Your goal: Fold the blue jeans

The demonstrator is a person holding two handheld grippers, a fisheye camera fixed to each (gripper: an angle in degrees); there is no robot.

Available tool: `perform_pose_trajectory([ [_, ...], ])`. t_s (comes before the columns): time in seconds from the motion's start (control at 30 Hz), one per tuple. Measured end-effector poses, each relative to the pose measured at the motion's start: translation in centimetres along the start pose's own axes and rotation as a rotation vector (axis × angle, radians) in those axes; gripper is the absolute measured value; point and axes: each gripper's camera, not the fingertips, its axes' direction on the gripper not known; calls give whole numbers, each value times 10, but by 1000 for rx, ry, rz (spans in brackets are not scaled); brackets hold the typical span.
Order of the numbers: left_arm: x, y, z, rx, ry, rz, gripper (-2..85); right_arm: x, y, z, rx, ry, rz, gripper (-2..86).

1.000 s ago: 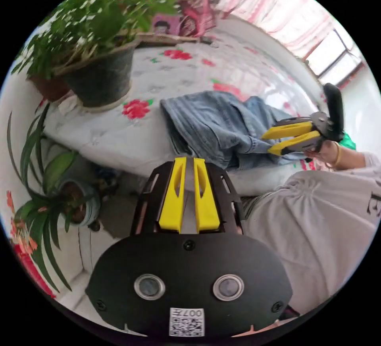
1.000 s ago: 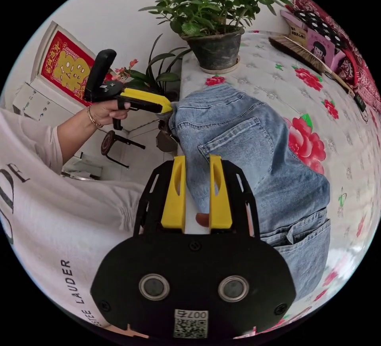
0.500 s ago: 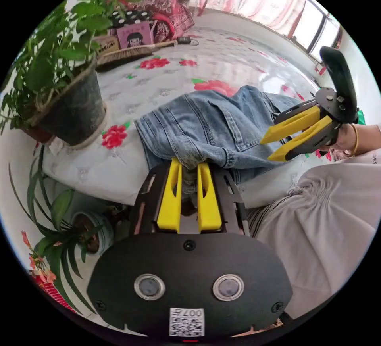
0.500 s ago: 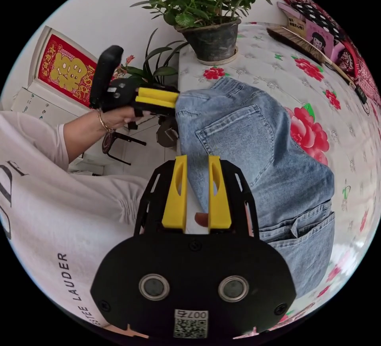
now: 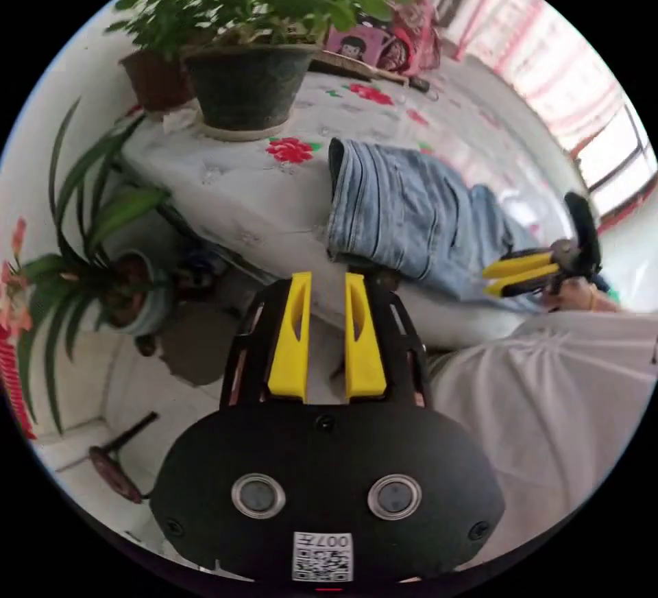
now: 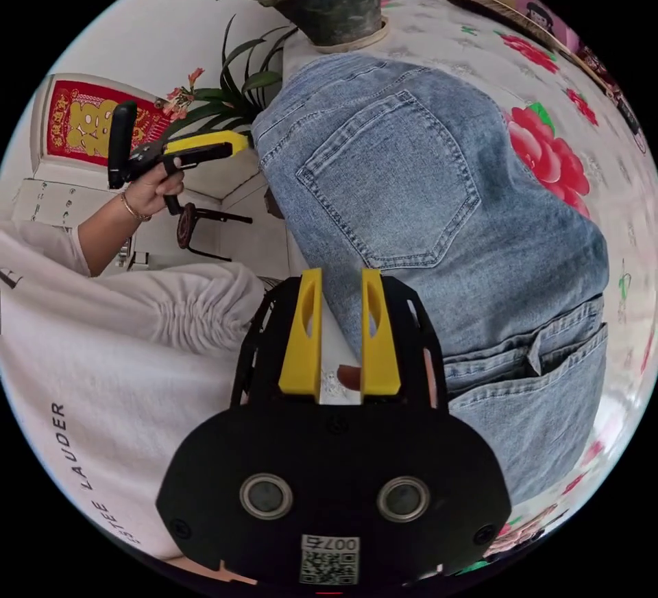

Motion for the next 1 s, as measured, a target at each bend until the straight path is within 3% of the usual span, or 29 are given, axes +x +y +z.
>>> perform_pose_trajectory([
  [0.1, -30, -24, 21, -16, 223, -105, 179, 7, 26, -44, 124, -33, 43, 60],
  [0.33, -40, -66, 53, 12, 42, -139, 161, 34, 120, -129, 347, -45, 207, 69],
  [0.6, -86, -77, 62, 132, 176, -296, 61, 51, 216, -184, 480, -45, 339, 62],
  [0.67, -83, -75, 57, 154, 124, -257, 75, 54, 237, -196, 506, -36, 366, 59],
  [0.77, -95, -77, 62, 152, 207, -255, 149, 59, 269, -211, 548, -42, 408, 53],
  [0.83, -100, -86, 69, 134, 197, -281, 153, 64, 285, -217, 553, -63, 422, 47],
  [0.93, -98, -100, 88, 147, 109, -311, 113, 69, 292, -225, 528, -69, 405, 42],
  [1.0, -103, -102, 103, 183, 226, -392, 60, 70, 298, -236, 531, -64, 393, 38],
])
